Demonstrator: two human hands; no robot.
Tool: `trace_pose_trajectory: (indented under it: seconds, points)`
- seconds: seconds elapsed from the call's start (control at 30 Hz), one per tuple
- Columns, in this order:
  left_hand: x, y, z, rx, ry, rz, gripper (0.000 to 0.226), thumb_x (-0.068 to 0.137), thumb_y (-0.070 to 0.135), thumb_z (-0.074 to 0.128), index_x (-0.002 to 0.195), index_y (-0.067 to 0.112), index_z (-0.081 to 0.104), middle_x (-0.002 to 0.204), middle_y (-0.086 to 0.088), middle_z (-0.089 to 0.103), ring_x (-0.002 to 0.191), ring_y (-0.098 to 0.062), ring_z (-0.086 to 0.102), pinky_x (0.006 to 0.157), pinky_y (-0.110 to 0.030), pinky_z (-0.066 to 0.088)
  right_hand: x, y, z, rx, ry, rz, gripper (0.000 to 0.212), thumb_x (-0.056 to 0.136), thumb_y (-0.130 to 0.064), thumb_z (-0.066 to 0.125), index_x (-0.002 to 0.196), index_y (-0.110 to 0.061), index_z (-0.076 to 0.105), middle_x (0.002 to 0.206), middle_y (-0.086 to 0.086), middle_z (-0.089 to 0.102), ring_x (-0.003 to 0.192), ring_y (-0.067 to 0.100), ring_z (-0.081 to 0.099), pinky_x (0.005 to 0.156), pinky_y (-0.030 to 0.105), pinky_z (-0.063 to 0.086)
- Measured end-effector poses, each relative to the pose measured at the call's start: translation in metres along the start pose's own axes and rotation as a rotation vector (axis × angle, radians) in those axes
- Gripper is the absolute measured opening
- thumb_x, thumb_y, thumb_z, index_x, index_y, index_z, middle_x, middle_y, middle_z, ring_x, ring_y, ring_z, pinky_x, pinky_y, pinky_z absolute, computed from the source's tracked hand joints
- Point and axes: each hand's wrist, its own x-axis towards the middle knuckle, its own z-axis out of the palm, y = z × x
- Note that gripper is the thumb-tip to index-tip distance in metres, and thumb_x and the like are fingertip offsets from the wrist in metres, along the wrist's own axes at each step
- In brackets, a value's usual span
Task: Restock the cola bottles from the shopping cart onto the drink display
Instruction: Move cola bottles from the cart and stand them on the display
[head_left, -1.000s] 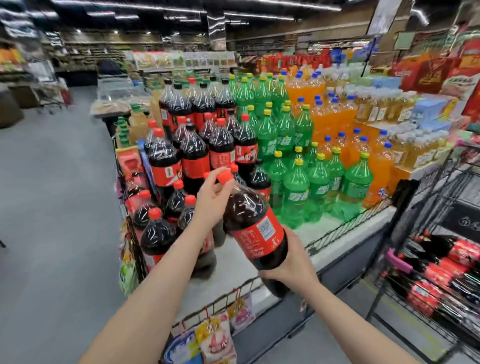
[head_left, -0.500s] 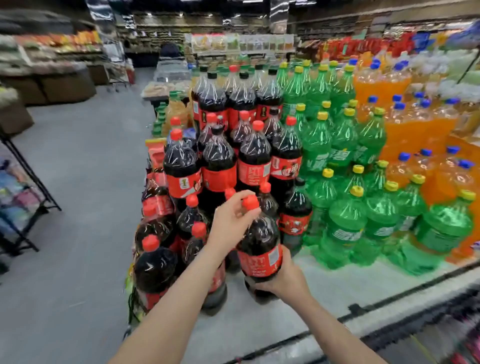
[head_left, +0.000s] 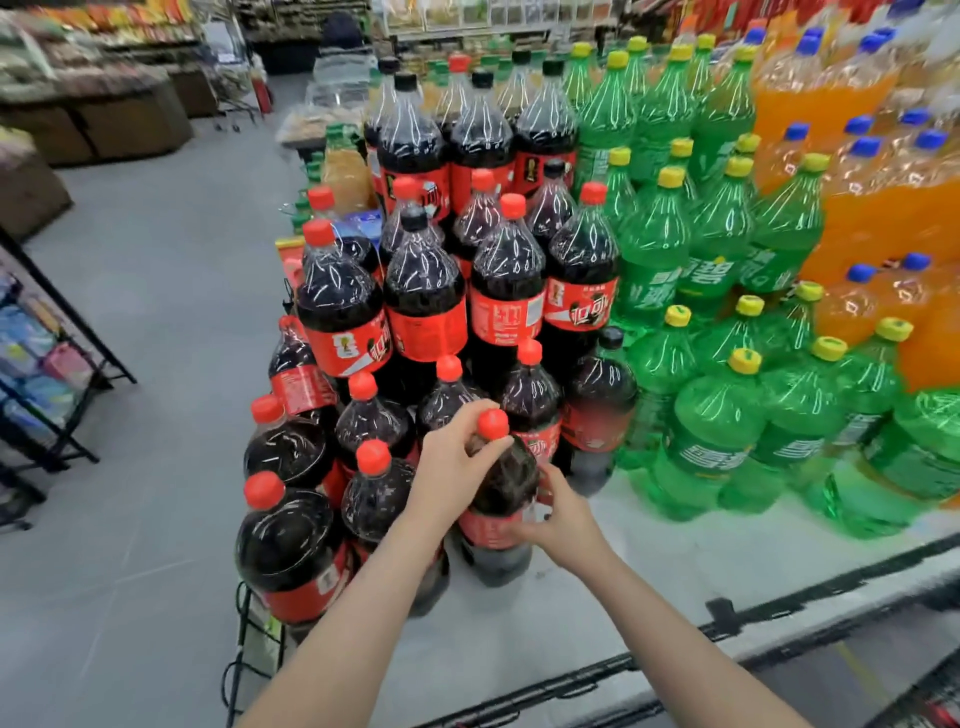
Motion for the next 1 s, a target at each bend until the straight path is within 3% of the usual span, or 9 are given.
trace_pose_trajectory:
  seconds: [0.1, 0.17, 0.3, 0.43, 0.5, 0.63, 0.73, 0.87, 1.0]
  points:
    - [0.0, 0.001, 0.001, 0.001, 0.007, 0.009, 0.035, 0.081, 0.016, 0.073, 0.111, 0.027, 0.059, 0.095, 0.018, 0.066, 0.088, 0.0, 0.064, 0.087, -0.029, 0.052, 0.0, -0.003, -0.001, 0.032, -0.022, 0.016, 0.088, 0.042, -0.049, 0.077, 0.121, -0.032, 0.044, 0.105, -0.027, 0.055, 0.091, -0.017, 0.053, 0.073, 0.003, 0.042]
    - [-0.002, 0.002, 0.0, 0.018, 0.01, 0.013, 0.035, 0.081, 0.017, 0.072, 0.112, 0.026, 0.059, 0.097, 0.02, 0.065, 0.091, 0.0, 0.064, 0.089, -0.03, 0.052, -0.001, -0.008, -0.002, 0.02, -0.024, 0.019, 0.097, 0.039, -0.055, 0.074, 0.127, -0.025, 0.045, 0.107, -0.02, 0.056, 0.095, -0.006, 0.056, 0.072, 0.004, 0.042]
    - [-0.001, 0.008, -0.002, 0.054, -0.038, 0.002, 0.041, 0.081, 0.019, 0.072, 0.119, 0.026, 0.057, 0.105, 0.011, 0.066, 0.095, -0.006, 0.064, 0.092, -0.031, 0.05, 0.003, -0.022, 0.001, -0.048, 0.02, 0.021, 0.091, 0.053, -0.032, 0.088, 0.13, -0.024, 0.039, 0.118, -0.011, 0.055, 0.112, 0.006, 0.053, 0.082, 0.004, 0.04]
    - [-0.003, 0.029, -0.032, 0.302, -0.101, 0.193, 0.065, 0.083, 0.02, 0.07, 0.14, 0.018, 0.04, 0.137, 0.011, 0.043, 0.13, -0.004, 0.035, 0.109, -0.016, 0.022, 0.009, -0.039, 0.012, -0.094, 0.094, 0.014, 0.124, 0.044, -0.039, 0.091, 0.147, -0.019, 0.024, 0.142, -0.003, 0.043, 0.132, 0.013, 0.04, 0.108, 0.033, 0.036]
    - [-0.007, 0.027, -0.059, 0.391, -0.008, 0.269, 0.064, 0.08, 0.021, 0.072, 0.138, 0.019, 0.044, 0.136, 0.009, 0.046, 0.128, -0.007, 0.038, 0.108, -0.021, 0.025, 0.008, -0.046, 0.018, -0.128, 0.101, 0.015, 0.129, 0.038, -0.043, 0.091, 0.145, -0.019, 0.024, 0.142, 0.0, 0.04, 0.132, 0.017, 0.038, 0.109, 0.039, 0.036]
    - [-0.031, -0.009, -0.091, 0.399, -0.066, 0.014, 0.057, 0.081, 0.023, 0.072, 0.132, 0.018, 0.047, 0.131, -0.002, 0.052, 0.123, -0.017, 0.047, 0.107, -0.03, 0.034, 0.01, -0.045, 0.026, -0.165, 0.191, -0.006, 0.102, 0.036, -0.044, 0.087, 0.125, -0.025, 0.04, 0.121, -0.002, 0.052, 0.115, 0.02, 0.05, 0.095, 0.039, 0.044]
    - [-0.043, -0.022, -0.091, 0.327, -0.09, -0.023, 0.034, 0.087, 0.019, 0.063, 0.116, 0.024, 0.046, 0.112, 0.002, 0.055, 0.106, -0.014, 0.053, 0.095, -0.038, 0.044, 0.007, -0.048, 0.032, -0.196, 0.206, -0.008, 0.094, 0.039, -0.043, 0.086, 0.121, -0.032, 0.042, 0.118, -0.005, 0.055, 0.109, 0.017, 0.054, 0.09, 0.035, 0.045]
    - [-0.042, -0.025, -0.094, 0.343, -0.088, -0.016, 0.025, 0.089, 0.02, 0.06, 0.107, 0.023, 0.044, 0.102, 0.003, 0.053, 0.096, -0.012, 0.052, 0.086, -0.034, 0.045, 0.004, -0.052, 0.046, -0.193, 0.197, -0.007, 0.097, 0.04, -0.042, 0.088, 0.124, -0.033, 0.041, 0.122, -0.006, 0.055, 0.111, 0.016, 0.053, 0.093, 0.032, 0.043]
    - [-0.043, -0.031, -0.099, 0.353, -0.097, 0.012, 0.026, 0.089, 0.023, 0.061, 0.106, 0.024, 0.042, 0.101, 0.005, 0.052, 0.093, -0.011, 0.051, 0.083, -0.03, 0.044, 0.005, -0.05, 0.05, -0.18, 0.17, 0.008, 0.102, 0.034, -0.053, 0.083, 0.124, -0.033, 0.04, 0.124, -0.005, 0.053, 0.113, 0.015, 0.053, 0.097, 0.039, 0.045]
